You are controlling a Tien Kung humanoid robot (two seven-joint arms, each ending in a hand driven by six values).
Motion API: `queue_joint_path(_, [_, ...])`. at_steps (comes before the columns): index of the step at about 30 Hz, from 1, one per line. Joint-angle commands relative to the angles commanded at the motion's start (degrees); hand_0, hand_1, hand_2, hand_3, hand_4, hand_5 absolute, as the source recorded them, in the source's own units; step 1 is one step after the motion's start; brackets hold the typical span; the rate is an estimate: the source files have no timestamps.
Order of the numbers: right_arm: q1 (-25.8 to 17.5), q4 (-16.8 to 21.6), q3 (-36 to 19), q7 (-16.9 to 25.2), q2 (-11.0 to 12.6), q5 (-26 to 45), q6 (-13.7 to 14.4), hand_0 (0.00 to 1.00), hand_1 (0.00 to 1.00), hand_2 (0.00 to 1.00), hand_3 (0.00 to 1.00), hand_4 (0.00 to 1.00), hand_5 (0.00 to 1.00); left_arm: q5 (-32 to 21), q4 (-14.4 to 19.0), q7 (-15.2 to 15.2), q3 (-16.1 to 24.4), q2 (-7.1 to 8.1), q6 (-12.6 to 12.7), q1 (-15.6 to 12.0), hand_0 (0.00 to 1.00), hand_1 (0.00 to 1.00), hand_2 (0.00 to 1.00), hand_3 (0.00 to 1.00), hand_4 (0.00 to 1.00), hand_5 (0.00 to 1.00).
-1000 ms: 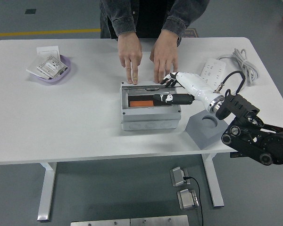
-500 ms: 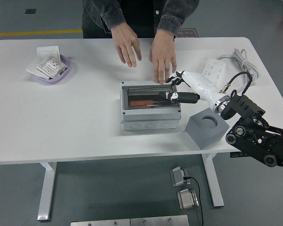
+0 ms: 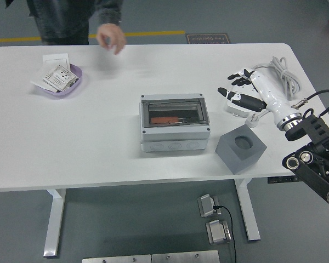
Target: Pick up the cylinder from the cube,place it in the box,flap close box
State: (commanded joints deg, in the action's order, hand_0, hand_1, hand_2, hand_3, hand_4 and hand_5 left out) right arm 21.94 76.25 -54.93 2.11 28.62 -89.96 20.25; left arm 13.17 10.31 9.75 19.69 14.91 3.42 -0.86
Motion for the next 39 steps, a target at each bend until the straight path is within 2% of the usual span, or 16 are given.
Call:
queue_joint_path(4, [-4.50,-0.14,-5.92,4.45,-1.52,7.59,-0.17,0.690,0.616,0.614,0.679,0.918,0.827,0.73,0.00,0.08,0.99,-0.05,0.02,-0.18,0.603,0.642,0.593,0.597,0.627,0.142])
queue_joint_path(10, [-9.10,-0.66,-13.54,9.28,-3.77,19.37,-2.59,0.687,0.612,0.607,0.670,0.918,0.827,1.01,0.00,0.07,1.56,-0.17,-0.01,-0.28,0.604,0.642,0.593,0.597,0.627,0.143])
queue_joint_path(18, [-11.89,0.89,-18.83,11.12,-5.21,31.45,-6.85,0.680,0.630,0.622,0.678,0.924,0.807,0.86,0.00,0.01,1.60,-0.12,-0.01,-0.32,0.605,0.642,0.592,0.596,0.627,0.145])
queue_joint_path(19, [-12.07,1.18,-19.11,11.16,-5.33,32.44,-7.09,0.709,0.663,0.667,0.700,0.981,0.785,0.84,0.00,0.00,1.58,-0.12,-0.01,-0.34,0.605,0.643,0.592,0.596,0.627,0.147])
queue_joint_path(24, [-12.74,2.63,-19.83,11.07,-5.92,33.70,-7.19,0.709,0.663,0.667,0.700,0.981,0.785,0.48,0.00,-0.09,1.30,-0.12,-0.03,-0.40,0.605,0.643,0.592,0.596,0.627,0.147])
queue_joint_path(25, [-12.79,2.84,-19.83,11.00,-6.00,33.54,-7.12,0.718,0.646,0.634,0.703,0.998,0.630,0.44,0.00,-0.11,1.28,-0.13,-0.02,-0.40,0.606,0.643,0.592,0.596,0.627,0.148])
queue_joint_path(30, [-13.04,3.59,-20.08,10.58,-6.25,32.57,-6.61,0.718,0.646,0.634,0.703,0.998,0.630,0.19,0.00,-0.24,1.11,-0.11,-0.03,-0.39,0.606,0.643,0.592,0.596,0.627,0.148])
queue_joint_path(31, [-13.09,3.72,-20.18,10.51,-6.23,32.42,-6.54,0.690,0.614,0.611,0.728,0.880,0.338,0.22,0.00,-0.24,1.16,-0.10,-0.02,-0.38,0.605,0.644,0.592,0.596,0.627,0.150])
queue_joint_path(36, [-13.31,4.11,-20.77,10.23,-5.91,32.16,-6.46,0.690,0.614,0.611,0.728,0.880,0.338,0.23,0.00,-0.27,1.25,-0.09,-0.02,-0.30,0.605,0.644,0.592,0.596,0.627,0.150])
queue_joint_path(37, [-13.33,4.12,-20.84,10.19,-5.85,32.20,-6.49,0.687,0.612,0.615,0.743,0.799,0.202,0.23,0.00,-0.27,1.27,-0.08,-0.02,-0.28,0.606,0.643,0.593,0.597,0.627,0.150])
queue_joint_path(39, [-13.37,4.12,-20.90,10.08,-5.74,32.29,-6.58,0.687,0.612,0.615,0.743,0.799,0.202,0.24,0.00,-0.26,1.30,-0.07,-0.02,-0.26,0.606,0.643,0.593,0.597,0.627,0.150])
